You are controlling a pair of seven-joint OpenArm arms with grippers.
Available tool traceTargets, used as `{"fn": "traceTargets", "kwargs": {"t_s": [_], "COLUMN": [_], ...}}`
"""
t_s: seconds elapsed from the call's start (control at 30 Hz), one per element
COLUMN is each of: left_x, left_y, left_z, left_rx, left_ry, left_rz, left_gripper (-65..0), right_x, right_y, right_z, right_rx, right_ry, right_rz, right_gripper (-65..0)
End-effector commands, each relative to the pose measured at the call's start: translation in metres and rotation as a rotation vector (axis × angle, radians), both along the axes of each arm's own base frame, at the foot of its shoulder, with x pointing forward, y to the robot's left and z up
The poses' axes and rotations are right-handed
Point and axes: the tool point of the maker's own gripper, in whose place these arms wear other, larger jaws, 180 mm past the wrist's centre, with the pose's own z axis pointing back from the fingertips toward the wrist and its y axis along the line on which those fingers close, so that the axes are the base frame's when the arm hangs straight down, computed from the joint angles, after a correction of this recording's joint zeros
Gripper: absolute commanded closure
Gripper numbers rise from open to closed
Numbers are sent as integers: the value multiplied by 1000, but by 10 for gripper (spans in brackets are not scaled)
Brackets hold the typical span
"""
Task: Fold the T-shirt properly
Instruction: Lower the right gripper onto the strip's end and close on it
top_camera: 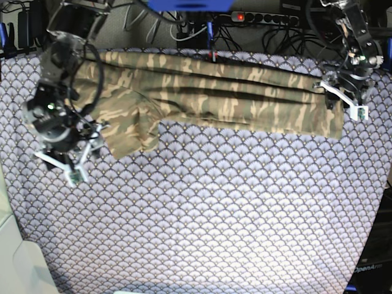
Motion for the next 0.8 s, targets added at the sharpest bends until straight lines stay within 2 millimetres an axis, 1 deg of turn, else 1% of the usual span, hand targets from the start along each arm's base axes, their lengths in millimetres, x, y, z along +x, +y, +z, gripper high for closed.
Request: {"fn": "traceTargets", "kwargs": {"t_s": [0.0, 0.07, 0.2, 0.37, 0.43, 0.57, 0.77], "left_x": [-1, -1, -1, -1, -1, -1, -1], "left_y": [8, 8, 8, 8, 7, 7, 6], "left_z": [5, 5, 5, 5, 5, 4, 4], "left_rx": [32, 32, 32, 30, 29, 27, 25], "left_ry": [5, 5, 5, 5, 5, 5, 5], "left_rz": [4, 4, 4, 4, 4, 5, 7], "left_gripper": [-284, -284, -284, -284, -284, -284, -284], "right_x": [6, 5, 10, 23, 27, 35, 41], "right_y": [2, 7, 14, 17, 13, 16, 20], "right_z": [4, -11, -35, -47, -49, -54, -61], "right_rx": [11, 38, 93, 133, 132, 149, 172], "right_ry": [-21, 16, 55, 78, 85, 102, 125], "right_rz": [3, 8, 18, 21, 20, 22, 25], "right_gripper": [-415, -415, -415, -415, -415, -415, -412]}}
